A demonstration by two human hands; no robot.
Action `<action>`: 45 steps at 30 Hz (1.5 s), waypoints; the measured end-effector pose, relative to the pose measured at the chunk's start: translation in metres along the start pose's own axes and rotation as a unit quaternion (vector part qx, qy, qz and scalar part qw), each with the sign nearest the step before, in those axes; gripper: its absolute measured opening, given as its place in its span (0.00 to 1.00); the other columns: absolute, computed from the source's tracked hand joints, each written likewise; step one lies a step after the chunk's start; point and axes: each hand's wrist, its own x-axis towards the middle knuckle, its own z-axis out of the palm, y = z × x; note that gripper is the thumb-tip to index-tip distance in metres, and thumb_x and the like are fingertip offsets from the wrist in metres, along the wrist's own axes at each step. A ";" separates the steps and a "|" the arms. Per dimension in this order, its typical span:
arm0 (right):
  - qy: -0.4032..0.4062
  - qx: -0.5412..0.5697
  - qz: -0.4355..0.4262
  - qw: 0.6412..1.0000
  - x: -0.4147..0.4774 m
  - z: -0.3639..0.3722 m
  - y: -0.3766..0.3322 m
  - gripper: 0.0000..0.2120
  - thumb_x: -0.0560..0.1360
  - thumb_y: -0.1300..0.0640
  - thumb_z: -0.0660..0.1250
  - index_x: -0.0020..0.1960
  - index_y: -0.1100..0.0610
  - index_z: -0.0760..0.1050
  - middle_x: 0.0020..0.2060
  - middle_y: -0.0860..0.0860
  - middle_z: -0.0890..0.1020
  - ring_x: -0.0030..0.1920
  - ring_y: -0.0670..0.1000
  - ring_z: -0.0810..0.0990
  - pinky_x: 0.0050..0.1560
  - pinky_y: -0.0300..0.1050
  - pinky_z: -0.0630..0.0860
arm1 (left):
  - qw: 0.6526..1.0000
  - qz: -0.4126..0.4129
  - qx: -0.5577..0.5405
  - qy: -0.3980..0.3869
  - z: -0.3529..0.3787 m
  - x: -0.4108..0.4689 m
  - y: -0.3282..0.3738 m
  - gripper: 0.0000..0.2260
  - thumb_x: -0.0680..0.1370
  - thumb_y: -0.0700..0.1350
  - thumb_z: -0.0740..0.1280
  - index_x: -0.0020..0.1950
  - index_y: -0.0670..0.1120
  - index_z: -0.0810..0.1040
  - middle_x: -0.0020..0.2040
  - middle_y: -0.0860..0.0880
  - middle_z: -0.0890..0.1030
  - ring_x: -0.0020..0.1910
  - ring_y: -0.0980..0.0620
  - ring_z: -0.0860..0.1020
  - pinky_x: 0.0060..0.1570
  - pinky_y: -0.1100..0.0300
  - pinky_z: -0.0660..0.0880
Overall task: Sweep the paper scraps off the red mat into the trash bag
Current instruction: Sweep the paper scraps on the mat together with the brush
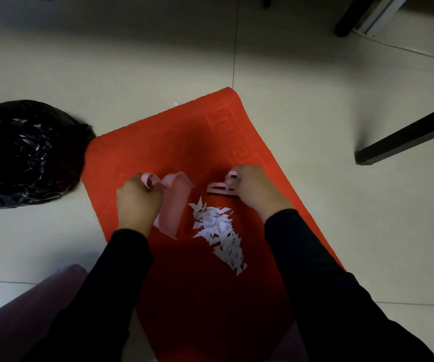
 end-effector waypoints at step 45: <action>-0.030 -0.022 -0.082 0.996 -0.006 0.040 0.000 0.10 0.79 0.61 0.60 0.54 0.60 0.78 0.53 0.55 0.79 0.51 0.53 0.77 0.48 0.39 0.70 | 0.997 -0.043 -0.064 -0.027 -0.002 -0.011 -0.024 0.15 0.79 0.45 0.63 0.37 0.36 0.76 0.26 0.48 0.72 0.30 0.47 0.73 0.26 0.64 0.65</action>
